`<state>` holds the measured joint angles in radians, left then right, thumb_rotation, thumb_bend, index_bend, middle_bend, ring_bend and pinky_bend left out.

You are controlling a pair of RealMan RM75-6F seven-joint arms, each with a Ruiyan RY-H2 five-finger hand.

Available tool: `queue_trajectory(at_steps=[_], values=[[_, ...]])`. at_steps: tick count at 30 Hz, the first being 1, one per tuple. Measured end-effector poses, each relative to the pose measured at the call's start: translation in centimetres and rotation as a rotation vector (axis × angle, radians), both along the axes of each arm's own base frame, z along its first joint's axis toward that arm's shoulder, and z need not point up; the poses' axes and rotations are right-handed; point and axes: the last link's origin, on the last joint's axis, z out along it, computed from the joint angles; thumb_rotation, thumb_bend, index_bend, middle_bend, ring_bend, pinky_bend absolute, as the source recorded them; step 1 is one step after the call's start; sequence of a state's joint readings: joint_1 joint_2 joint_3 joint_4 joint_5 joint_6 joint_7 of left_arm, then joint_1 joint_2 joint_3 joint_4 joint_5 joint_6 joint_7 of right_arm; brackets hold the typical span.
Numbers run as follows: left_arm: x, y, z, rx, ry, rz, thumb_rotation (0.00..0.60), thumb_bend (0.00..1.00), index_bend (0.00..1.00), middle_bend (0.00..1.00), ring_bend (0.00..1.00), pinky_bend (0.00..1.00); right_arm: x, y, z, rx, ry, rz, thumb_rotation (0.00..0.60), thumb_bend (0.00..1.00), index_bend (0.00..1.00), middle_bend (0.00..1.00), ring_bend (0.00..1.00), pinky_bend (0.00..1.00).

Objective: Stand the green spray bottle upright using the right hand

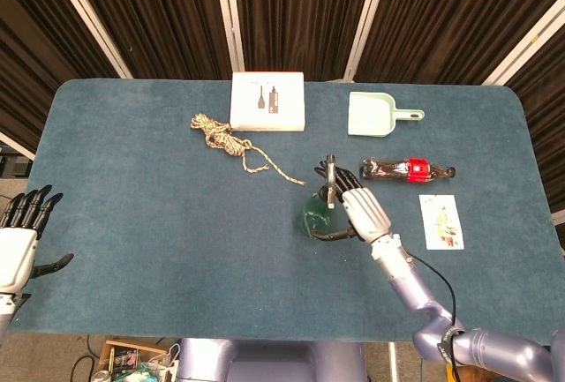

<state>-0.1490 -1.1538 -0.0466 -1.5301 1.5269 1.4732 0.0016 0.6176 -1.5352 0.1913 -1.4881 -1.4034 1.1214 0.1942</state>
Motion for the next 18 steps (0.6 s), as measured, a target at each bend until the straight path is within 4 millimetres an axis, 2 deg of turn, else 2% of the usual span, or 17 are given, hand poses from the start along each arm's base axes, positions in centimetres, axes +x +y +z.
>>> queue_trajectory(at_steps=[4, 7, 13, 18], values=[[0.1, -0.1, 0.1, 0.003, -0.001, -0.005, 0.600, 0.04, 0.08, 0.00, 0.00, 0.00, -1.3, 0.6, 1.4, -0.028, 0.044, -0.010, 0.600, 0.12, 0.00, 0.00, 0.00, 0.00], [0.2, -0.3, 0.2, 0.006, -0.002, -0.009, 0.600, 0.04, 0.08, 0.00, 0.00, 0.00, -3.3, 1.3, 3.0, -0.058, 0.116, -0.039, 0.600, 0.12, 0.00, 0.00, 0.00, 0.00], [0.3, -0.5, 0.2, 0.010, 0.000, -0.017, 0.600, 0.04, 0.07, 0.00, 0.00, 0.00, -9.9, 4.1, 7.2, -0.159, 0.345, -0.168, 0.600, 0.12, 0.00, 0.00, 0.00, 0.00], [0.5, -0.6, -0.1, 0.010, 0.010, -0.022, 0.600, 0.04, 0.06, 0.00, 0.00, 0.00, -15.4, 8.3, 9.9, -0.244, 0.509, -0.357, 0.600, 0.13, 0.00, 0.00, 0.00, 0.00]])
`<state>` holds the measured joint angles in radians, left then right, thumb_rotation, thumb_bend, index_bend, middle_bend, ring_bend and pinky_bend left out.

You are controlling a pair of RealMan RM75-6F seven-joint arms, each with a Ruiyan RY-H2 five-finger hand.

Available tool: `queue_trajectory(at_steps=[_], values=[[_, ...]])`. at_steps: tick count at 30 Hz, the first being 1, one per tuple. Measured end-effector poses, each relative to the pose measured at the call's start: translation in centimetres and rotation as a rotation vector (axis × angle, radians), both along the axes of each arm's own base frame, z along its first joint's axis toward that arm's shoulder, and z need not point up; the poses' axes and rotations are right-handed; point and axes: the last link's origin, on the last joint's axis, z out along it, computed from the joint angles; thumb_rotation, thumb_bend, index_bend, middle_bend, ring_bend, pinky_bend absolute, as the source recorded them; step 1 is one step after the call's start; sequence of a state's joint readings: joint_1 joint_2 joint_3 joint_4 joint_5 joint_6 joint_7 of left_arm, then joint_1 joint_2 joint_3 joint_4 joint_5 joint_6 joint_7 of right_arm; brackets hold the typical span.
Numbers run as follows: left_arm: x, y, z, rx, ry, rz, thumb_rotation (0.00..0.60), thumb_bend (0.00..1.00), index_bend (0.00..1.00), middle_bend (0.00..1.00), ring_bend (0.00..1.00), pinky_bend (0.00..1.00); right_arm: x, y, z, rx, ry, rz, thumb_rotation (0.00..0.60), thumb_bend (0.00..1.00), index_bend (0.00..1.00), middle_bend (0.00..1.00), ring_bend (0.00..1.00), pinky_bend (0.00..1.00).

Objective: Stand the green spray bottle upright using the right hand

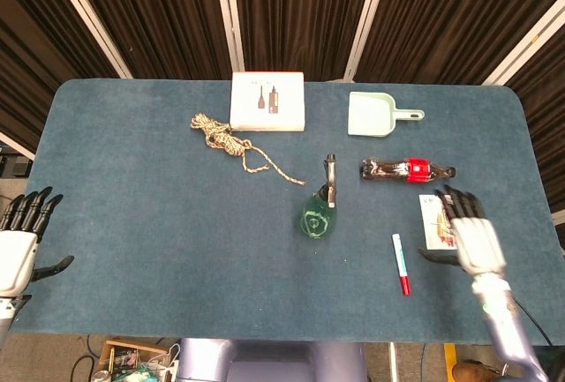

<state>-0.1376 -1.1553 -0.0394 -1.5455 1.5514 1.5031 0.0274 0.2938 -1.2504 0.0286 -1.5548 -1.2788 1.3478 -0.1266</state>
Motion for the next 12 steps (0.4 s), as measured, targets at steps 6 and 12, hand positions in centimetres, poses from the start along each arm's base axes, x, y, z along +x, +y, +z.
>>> queue_trajectory(at_steps=[6, 12], values=[[0.2, -0.1, -0.5, -0.001, 0.016, -0.005, 0.600, 0.04, 0.05, 0.00, 0.00, 0.00, -3.4, 3.7, 2.6, -0.127, 0.143, -0.157, 0.600, 0.14, 0.00, 0.00, 0.00, 0.00], [0.5, -0.2, -0.9, -0.010, 0.026, -0.012, 0.600, 0.04, 0.05, 0.00, 0.00, 0.00, -3.8, 5.1, 4.0, -0.164, 0.130, -0.191, 0.600, 0.14, 0.00, 0.00, 0.00, 0.00]])
